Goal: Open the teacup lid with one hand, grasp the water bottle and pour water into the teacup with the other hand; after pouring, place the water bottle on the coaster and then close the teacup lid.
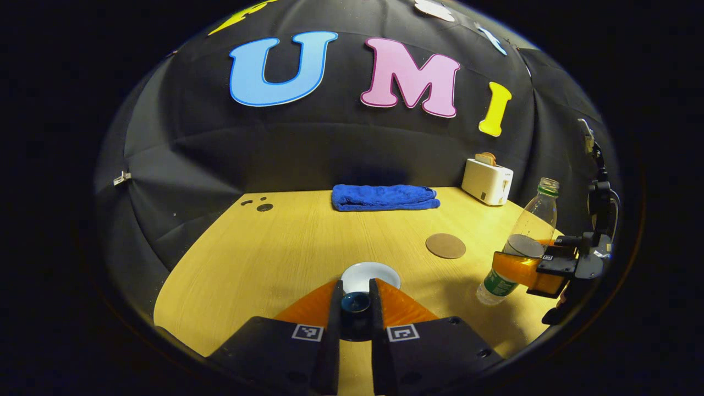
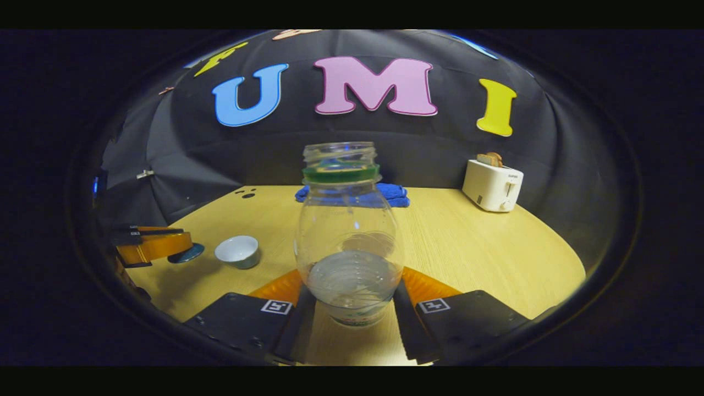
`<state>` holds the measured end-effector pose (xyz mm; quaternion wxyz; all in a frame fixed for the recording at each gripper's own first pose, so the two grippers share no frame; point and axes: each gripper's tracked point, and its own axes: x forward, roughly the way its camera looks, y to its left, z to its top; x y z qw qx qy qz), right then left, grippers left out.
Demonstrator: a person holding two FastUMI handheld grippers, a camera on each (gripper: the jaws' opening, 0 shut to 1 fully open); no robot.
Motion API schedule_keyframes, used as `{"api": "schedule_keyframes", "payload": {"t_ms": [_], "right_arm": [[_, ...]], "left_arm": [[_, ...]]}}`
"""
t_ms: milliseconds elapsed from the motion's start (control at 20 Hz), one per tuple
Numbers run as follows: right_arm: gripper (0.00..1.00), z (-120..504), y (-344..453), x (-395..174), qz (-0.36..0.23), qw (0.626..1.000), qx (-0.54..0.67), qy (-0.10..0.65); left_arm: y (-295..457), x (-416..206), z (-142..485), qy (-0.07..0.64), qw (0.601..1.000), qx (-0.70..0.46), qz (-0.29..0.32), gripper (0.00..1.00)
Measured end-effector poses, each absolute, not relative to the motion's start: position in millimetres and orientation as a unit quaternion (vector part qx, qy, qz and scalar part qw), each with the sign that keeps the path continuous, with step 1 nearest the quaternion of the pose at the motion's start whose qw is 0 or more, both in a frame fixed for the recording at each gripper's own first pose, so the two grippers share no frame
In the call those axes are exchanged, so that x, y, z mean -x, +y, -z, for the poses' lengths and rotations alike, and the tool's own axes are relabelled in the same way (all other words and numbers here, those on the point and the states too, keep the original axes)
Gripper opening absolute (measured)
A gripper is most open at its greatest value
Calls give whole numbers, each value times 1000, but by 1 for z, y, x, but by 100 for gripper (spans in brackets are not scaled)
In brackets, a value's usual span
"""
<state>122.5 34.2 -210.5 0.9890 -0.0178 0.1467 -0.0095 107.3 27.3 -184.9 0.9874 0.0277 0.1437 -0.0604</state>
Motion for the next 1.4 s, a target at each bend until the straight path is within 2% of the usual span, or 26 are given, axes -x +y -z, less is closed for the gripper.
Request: {"api": "schedule_keyframes", "payload": {"t_ms": [250, 350, 400, 550, 700, 750, 800, 900, 1100, 1200, 1250, 1350, 1400], "right_arm": [[67, 174, 40, -145, -5, 992, 51, 113], [69, 177, 46, -151, -20, 991, 53, 125], [70, 175, 45, -154, -15, 990, 54, 126], [70, 172, 34, -165, 9, 984, 115, 134], [70, 170, 20, -180, 38, 963, 226, 141], [70, 172, 20, -186, 37, 955, 256, 143], [70, 172, 21, -192, 35, 949, 278, 141], [70, 179, 29, -198, 31, 939, 310, 143], [70, 197, 50, -202, 7, 914, 379, 144], [70, 199, 59, -204, -7, 902, 408, 141], [70, 203, 67, -206, -13, 895, 422, 140], [70, 209, 76, -211, -23, 881, 454, 135], [74, 210, 80, -212, -28, 873, 468, 133]], "left_arm": [[42, -97, 175, 136, 990, -7, 46, 28], [54, -92, 171, 131, 991, 2, 36, 24], [60, -90, 168, 128, 991, 6, 31, 27], [77, -85, 161, 118, 993, 12, 13, 27], [96, -77, 153, 106, 994, 16, -3, 28], [101, -74, 153, 105, 994, 18, -5, 24], [106, -71, 156, 107, 994, 22, -8, 27], [117, -64, 163, 113, 993, 33, -17, 28], [133, -52, 175, 124, 991, 32, -27, 28], [136, -48, 179, 128, 991, 34, -22, 24], [137, -48, 180, 129, 991, 33, -19, 28], [139, -48, 181, 130, 991, 32, -15, 24], [141, -48, 182, 131, 991, 34, -14, 24]]}}
